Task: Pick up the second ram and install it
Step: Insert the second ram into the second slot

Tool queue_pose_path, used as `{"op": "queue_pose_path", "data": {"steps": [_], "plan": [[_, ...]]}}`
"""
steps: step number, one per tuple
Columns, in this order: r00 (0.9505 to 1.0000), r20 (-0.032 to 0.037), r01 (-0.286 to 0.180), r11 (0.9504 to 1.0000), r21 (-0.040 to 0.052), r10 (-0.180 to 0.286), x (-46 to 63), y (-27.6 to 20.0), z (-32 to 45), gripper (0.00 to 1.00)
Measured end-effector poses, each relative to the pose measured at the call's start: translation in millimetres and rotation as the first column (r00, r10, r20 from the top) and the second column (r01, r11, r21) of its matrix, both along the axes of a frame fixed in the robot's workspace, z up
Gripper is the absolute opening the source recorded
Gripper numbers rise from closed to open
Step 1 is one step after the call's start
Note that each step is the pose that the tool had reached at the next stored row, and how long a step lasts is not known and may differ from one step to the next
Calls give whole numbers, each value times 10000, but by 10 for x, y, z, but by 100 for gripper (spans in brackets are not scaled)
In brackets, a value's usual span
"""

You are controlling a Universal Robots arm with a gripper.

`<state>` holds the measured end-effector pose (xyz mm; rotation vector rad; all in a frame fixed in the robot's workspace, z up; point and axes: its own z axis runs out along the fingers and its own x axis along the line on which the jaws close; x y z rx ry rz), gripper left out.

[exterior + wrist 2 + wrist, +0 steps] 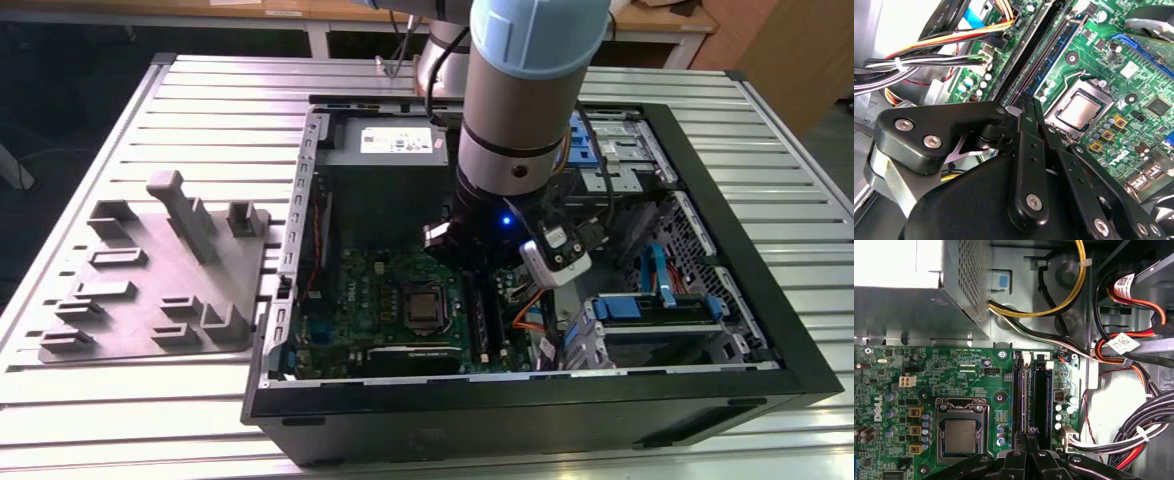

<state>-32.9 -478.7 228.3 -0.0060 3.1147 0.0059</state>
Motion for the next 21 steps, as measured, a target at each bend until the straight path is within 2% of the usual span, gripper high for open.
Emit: {"op": "queue_pose_path", "data": {"steps": [21], "plan": [[9993, 0, 368, 9993, 3, -368, 5, 0, -13, 11]]}}
